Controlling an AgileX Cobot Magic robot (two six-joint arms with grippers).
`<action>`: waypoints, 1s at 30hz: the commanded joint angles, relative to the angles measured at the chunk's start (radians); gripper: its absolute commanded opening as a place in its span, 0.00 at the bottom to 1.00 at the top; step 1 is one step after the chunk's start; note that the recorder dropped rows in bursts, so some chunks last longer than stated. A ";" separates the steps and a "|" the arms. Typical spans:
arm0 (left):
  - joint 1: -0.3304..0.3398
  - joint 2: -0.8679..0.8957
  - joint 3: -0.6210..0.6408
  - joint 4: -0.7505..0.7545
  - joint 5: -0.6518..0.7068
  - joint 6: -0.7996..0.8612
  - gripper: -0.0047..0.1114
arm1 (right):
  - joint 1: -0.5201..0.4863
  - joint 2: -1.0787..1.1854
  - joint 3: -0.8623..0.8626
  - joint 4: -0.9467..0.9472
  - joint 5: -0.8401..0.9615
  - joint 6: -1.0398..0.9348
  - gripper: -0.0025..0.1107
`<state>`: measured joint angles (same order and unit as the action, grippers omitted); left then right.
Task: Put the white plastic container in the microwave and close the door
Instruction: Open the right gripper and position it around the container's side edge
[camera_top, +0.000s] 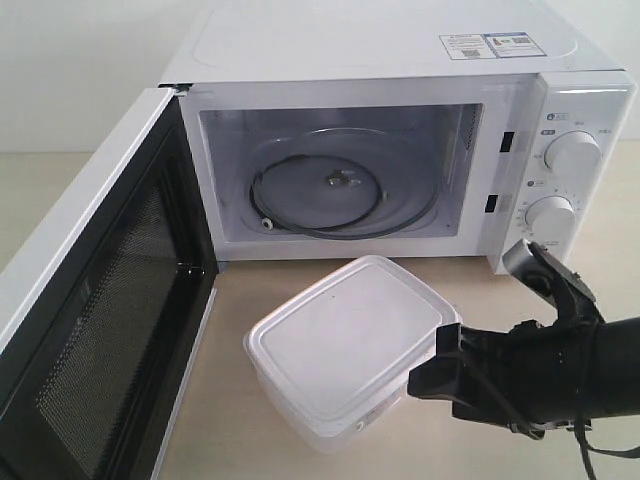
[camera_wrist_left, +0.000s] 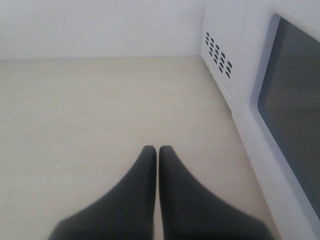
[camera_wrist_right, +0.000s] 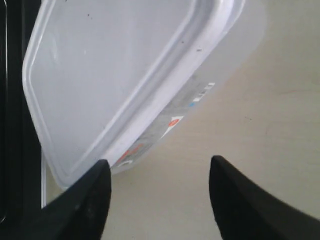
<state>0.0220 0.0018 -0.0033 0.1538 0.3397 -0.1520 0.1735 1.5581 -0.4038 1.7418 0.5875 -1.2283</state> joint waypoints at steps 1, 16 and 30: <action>-0.006 -0.002 0.003 -0.007 -0.001 -0.004 0.07 | -0.005 0.000 -0.015 0.003 -0.015 0.065 0.53; -0.006 -0.002 0.003 -0.007 -0.001 -0.004 0.07 | 0.007 0.000 -0.041 0.003 -0.064 0.301 0.53; -0.006 -0.002 0.003 -0.007 -0.001 -0.004 0.07 | 0.146 0.000 -0.088 0.003 -0.249 0.479 0.46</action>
<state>0.0220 0.0018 -0.0033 0.1538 0.3397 -0.1520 0.3024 1.5603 -0.4871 1.7436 0.3588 -0.7855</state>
